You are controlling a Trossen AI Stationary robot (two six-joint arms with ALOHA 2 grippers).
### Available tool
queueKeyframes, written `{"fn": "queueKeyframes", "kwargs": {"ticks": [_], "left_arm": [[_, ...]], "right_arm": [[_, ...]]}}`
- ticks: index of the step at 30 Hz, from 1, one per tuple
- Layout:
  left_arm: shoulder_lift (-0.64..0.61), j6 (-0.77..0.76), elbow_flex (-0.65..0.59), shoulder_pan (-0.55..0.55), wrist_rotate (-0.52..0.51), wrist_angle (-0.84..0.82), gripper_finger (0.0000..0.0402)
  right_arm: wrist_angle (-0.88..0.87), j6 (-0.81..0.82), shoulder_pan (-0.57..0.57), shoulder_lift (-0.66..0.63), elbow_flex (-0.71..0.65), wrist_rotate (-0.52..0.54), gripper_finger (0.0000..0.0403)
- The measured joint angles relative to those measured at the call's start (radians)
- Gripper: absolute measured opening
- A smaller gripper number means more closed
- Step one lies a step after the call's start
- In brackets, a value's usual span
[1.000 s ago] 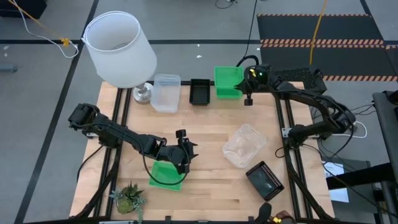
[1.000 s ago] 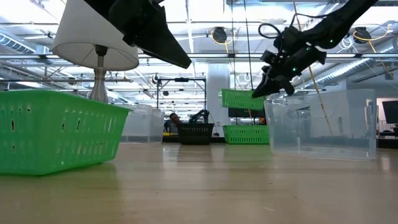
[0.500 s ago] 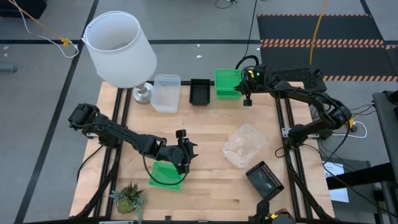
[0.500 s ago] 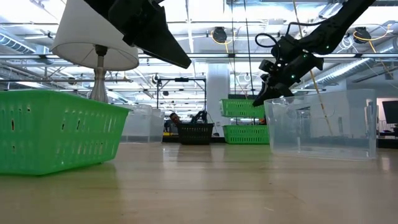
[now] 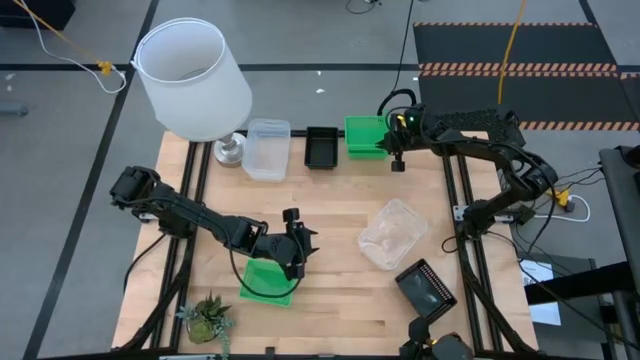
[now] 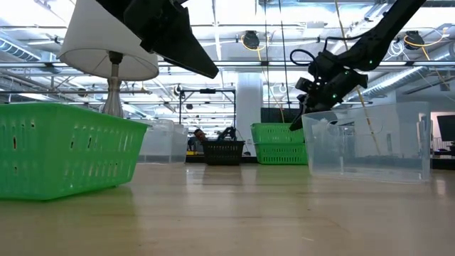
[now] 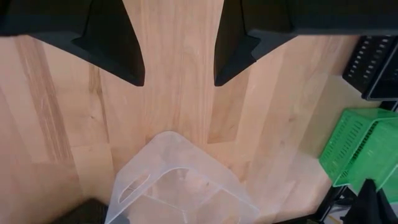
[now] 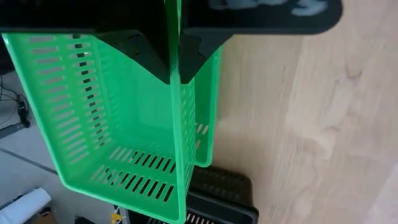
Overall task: Stack baskets by color
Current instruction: Stack the middle green bin on the top green bin
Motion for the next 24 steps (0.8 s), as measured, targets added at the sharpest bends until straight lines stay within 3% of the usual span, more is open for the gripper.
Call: {"fn": "queueKeyframes", "kwargs": {"ticks": [14, 24], "left_arm": [[0.0, 0.012, 0.0, 0.0, 0.0, 0.0, 0.0195], [0.001, 0.011, 0.0, 0.0, 0.0, 0.0, 0.0195]], "right_arm": [[-0.007, -0.004, 0.0, 0.0, 0.0, 0.005, 0.0017], [-0.008, 0.041, 0.0, 0.0, 0.0, 0.005, 0.0073]]}}
